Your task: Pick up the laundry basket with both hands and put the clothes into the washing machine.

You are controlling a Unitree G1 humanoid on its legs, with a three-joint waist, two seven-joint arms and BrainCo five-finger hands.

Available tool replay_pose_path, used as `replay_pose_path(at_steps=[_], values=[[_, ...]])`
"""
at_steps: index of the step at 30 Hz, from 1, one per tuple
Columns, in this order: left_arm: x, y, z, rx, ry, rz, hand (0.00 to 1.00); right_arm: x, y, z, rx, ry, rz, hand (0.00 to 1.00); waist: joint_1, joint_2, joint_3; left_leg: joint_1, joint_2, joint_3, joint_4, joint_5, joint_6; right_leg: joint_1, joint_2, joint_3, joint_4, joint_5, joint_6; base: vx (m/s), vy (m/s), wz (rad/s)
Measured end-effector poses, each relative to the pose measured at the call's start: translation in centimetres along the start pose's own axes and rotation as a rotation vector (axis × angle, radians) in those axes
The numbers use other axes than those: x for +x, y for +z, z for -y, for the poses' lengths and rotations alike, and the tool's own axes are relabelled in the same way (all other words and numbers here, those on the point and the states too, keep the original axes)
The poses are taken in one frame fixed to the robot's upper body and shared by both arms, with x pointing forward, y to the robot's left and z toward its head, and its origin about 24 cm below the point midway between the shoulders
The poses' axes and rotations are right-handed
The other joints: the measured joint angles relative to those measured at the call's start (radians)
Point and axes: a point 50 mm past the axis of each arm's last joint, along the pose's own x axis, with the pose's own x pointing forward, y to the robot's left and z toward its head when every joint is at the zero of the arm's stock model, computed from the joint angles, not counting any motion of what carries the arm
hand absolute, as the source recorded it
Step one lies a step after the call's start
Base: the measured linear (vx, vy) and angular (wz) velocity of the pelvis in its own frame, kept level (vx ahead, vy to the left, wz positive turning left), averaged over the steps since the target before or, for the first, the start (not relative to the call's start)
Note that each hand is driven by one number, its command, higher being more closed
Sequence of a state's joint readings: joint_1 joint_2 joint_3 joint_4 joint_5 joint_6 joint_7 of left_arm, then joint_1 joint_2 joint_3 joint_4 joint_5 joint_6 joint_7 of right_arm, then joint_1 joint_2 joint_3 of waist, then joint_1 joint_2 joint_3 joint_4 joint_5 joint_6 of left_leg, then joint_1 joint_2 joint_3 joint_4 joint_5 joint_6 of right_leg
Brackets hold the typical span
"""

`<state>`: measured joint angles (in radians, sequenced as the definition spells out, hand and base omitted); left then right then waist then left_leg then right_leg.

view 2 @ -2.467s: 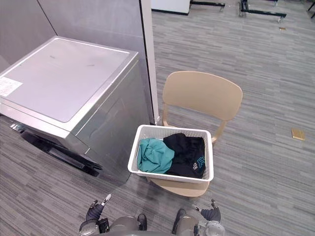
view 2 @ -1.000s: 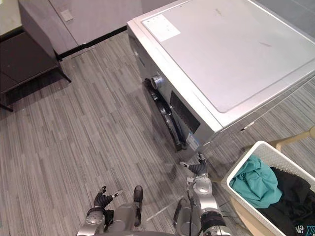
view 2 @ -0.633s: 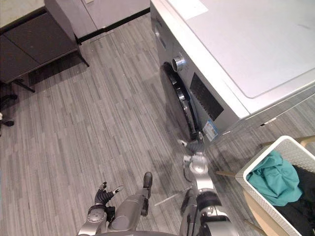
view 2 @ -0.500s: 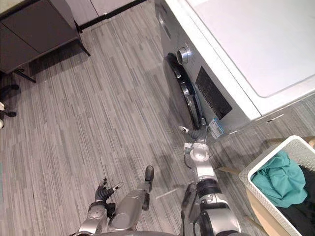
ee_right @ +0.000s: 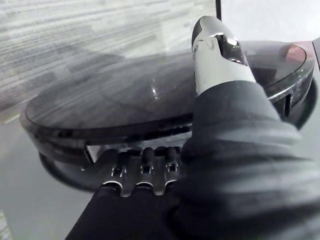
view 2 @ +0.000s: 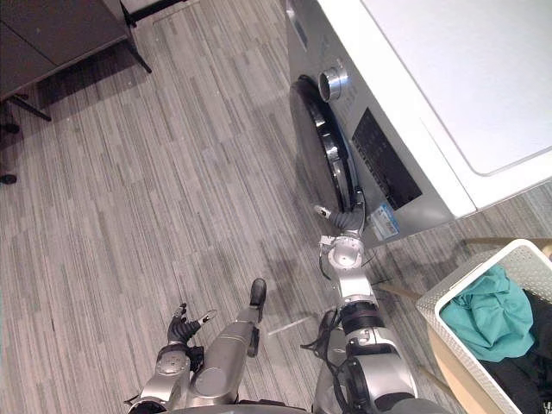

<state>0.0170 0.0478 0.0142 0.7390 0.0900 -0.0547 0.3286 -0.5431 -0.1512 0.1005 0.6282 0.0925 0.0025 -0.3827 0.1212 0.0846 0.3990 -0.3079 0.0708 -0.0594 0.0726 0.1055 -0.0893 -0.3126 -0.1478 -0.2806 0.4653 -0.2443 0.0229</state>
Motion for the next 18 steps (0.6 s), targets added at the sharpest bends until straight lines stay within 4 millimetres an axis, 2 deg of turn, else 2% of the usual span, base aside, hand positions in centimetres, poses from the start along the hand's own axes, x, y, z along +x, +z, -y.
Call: replay_pose_path(at_steps=[3, 5, 7, 8, 9, 10, 12, 13, 14, 16, 17, 18], values=[[0.3, 0.3, -0.4, 0.023, -0.007, 0.016, 0.0, 0.4, 1.4, -2.2, -0.003, 0.141, 0.015, 0.0, 0.001, 0.0, 0.004, -0.02, 0.012, -0.016, 0.01, 0.001, -0.001, -0.002, 0.016, -0.017, -0.012, 0.013, -0.007, -0.04, -0.044, 0.05], [0.5, 0.8, -0.4, 0.031, -0.021, 0.029, 0.0, -0.2, 1.3, -3.7, -0.014, 0.221, 0.016, 0.0, 0.003, -0.002, 0.005, -0.03, 0.019, -0.031, 0.016, 0.003, -0.004, 0.0, 0.025, -0.029, -0.015, 0.014, -0.007, -0.04, -0.068, 0.15], [0.8, 1.7, -0.3, 0.036, -0.027, 0.058, 0.0, -1.0, 2.3, -7.0, -0.02, 0.382, 0.036, 0.0, 0.008, -0.001, 0.005, -0.044, 0.027, -0.065, 0.02, 0.01, -0.016, 0.0, 0.035, -0.055, -0.016, 0.012, -0.009, -0.06, -0.066, 0.21], [0.9, 2.0, -0.2, 0.039, -0.029, 0.068, 0.0, -1.1, 3.0, -7.9, -0.011, 0.423, 0.051, 0.0, 0.016, 0.0, 0.006, -0.05, 0.03, -0.075, 0.021, 0.011, -0.02, 0.0, 0.038, -0.063, -0.019, 0.01, -0.013, -0.08, -0.069, 0.32], [1.1, 2.8, 0.1, 0.043, -0.04, 0.094, 0.0, -1.3, 4.6, -9.5, 0.025, 0.47, 0.078, 0.0, 0.046, 0.003, 0.007, -0.062, 0.033, -0.098, 0.024, 0.013, -0.025, -0.001, 0.041, -0.083, -0.018, 0.001, -0.022, -0.06, -0.056, 0.34], [1.2, 3.2, 0.4, 0.044, -0.046, 0.108, 0.0, -1.3, 5.5, -10.0, 0.038, 0.483, 0.095, 0.0, 0.062, 0.004, 0.008, -0.069, 0.034, -0.113, 0.026, 0.013, -0.026, -0.001, 0.04, -0.096, -0.015, -0.006, -0.024, -0.06, -0.075, 0.58], [1.2, 3.7, 0.6, 0.04, -0.051, 0.124, 0.0, -2.2, 10.5, -12.8, 0.126, 0.582, 0.237, 0.0, 0.114, 0.009, 0.01, -0.1, 0.03, -0.166, 0.026, 0.006, -0.038, -0.009, 0.036, -0.149, 0.009, -0.038, -0.032, -0.02, -0.093, 0.67], [1.2, 3.8, 0.7, 0.042, -0.054, 0.126, 0.0, -2.6, 11.9, -13.4, 0.155, 0.602, 0.279, 0.0, 0.125, 0.012, 0.012, -0.103, 0.028, -0.177, 0.024, 0.006, -0.038, -0.009, 0.033, -0.159, 0.016, -0.046, -0.031, 0.04, -0.107, 0.63], [1.2, 3.8, 0.8, 0.042, -0.056, 0.128, 0.0, -3.4, 14.3, -14.6, 0.19, 0.637, 0.35, 0.0, 0.15, 0.015, 0.014, -0.103, 0.017, -0.195, 0.015, 0.01, -0.04, -0.011, 0.018, -0.179, 0.041, -0.067, -0.033, 0.08, -0.11, 0.6], [1.2, 4.2, 0.7, 0.036, -0.051, 0.142, 0.0, -4.6, 17.6, -15.3, 0.253, 0.674, 0.456, 0.0, 0.173, 0.016, 0.014, -0.111, -0.004, -0.221, 0.01, 0.023, -0.049, -0.017, -0.009, -0.196, 0.084, -0.098, -0.032, 0.1, -0.115, 0.74], [1.1, 4.5, 0.7, 0.029, -0.048, 0.158, 0.0, -5.5, 19.6, -15.5, 0.3, 0.689, 0.523, 0.0, 0.172, 0.016, 0.015, -0.125, -0.011, -0.243, 0.011, 0.031, -0.057, -0.024, -0.016, -0.198, 0.099, -0.108, -0.024, 0.11, -0.103, 0.67], [1.1, 4.8, 0.7, 0.024, -0.049, 0.171, 0.0, -5.8, 20.7, -15.3, 0.322, 0.689, 0.561, 0.0, 0.172, 0.015, 0.015, -0.132, -0.014, -0.252, 0.012, 0.033, -0.058, -0.026, -0.016, -0.199, 0.1, -0.108, -0.023, 0.11, -0.091, 0.5]])
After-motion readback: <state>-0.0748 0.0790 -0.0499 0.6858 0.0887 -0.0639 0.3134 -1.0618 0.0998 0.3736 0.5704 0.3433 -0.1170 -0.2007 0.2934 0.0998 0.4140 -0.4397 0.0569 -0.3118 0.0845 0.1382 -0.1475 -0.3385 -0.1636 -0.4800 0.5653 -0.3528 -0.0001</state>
